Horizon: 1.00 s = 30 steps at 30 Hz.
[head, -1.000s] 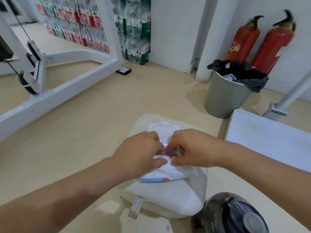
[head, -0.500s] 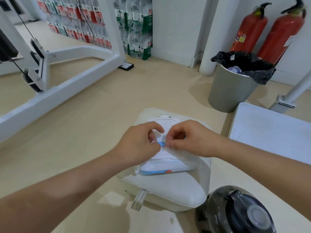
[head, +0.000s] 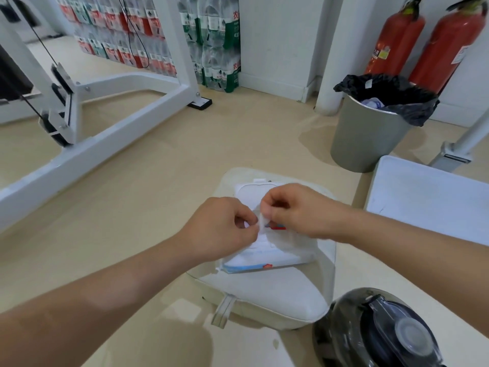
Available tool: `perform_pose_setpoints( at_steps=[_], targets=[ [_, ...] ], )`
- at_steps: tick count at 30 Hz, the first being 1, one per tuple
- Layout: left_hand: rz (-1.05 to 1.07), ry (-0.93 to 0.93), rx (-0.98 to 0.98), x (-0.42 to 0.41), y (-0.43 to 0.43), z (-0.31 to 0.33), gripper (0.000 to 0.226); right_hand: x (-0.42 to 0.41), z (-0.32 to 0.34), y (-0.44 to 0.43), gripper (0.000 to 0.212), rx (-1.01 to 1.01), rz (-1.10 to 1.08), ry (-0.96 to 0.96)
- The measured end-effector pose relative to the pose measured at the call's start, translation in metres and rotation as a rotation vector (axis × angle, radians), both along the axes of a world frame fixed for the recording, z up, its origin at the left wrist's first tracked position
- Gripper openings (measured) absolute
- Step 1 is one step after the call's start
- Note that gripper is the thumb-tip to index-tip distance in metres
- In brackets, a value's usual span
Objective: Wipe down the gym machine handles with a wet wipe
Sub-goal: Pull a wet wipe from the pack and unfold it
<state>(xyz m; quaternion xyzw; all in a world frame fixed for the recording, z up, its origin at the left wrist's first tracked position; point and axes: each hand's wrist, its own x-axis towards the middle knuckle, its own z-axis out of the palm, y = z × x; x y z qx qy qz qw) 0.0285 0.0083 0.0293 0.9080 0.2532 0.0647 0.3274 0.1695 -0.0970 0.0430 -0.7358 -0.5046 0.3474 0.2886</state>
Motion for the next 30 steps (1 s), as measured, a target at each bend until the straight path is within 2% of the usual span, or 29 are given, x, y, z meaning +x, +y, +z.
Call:
perform_pose_setpoints(
  at_steps=[2, 7, 10, 12, 16, 22, 26, 30],
  targets=[
    [-0.013, -0.004, 0.026, 0.001, 0.000, -0.003, 0.008, 0.004, 0.005, -0.001, 0.022, 0.010, -0.086, 0.196],
    [0.038, -0.014, -0.101, 0.002, 0.001, -0.007, 0.015, 0.009, -0.002, -0.002, 0.015, 0.018, -0.158, 0.341],
    [0.059, -0.076, -0.236, 0.002, 0.000, -0.008, 0.010, 0.014, 0.002, -0.006, 0.012, -0.015, -0.052, 0.245],
    [0.058, -0.098, -0.290, 0.001, 0.001, -0.008, 0.010, 0.015, 0.000, -0.005, 0.010, 0.011, -0.082, 0.230],
    [0.064, -0.085, -0.262, 0.001, 0.004, -0.010, 0.014, 0.018, 0.000, -0.003, 0.010, 0.062, -0.255, 0.472],
    [0.053, -0.054, -0.208, 0.000, 0.006, -0.012, 0.016, 0.016, 0.004, -0.003, 0.015, 0.115, -0.436, 0.545],
    [0.054, -0.055, -0.267, 0.002, 0.008, -0.011, 0.019, 0.021, 0.002, -0.002, 0.016, 0.171, -0.559, 0.563],
    [0.037, -0.003, -0.199, 0.003, 0.006, -0.010, 0.028, 0.025, 0.005, -0.004, 0.012, 0.104, -0.485, 0.589]
  ],
)
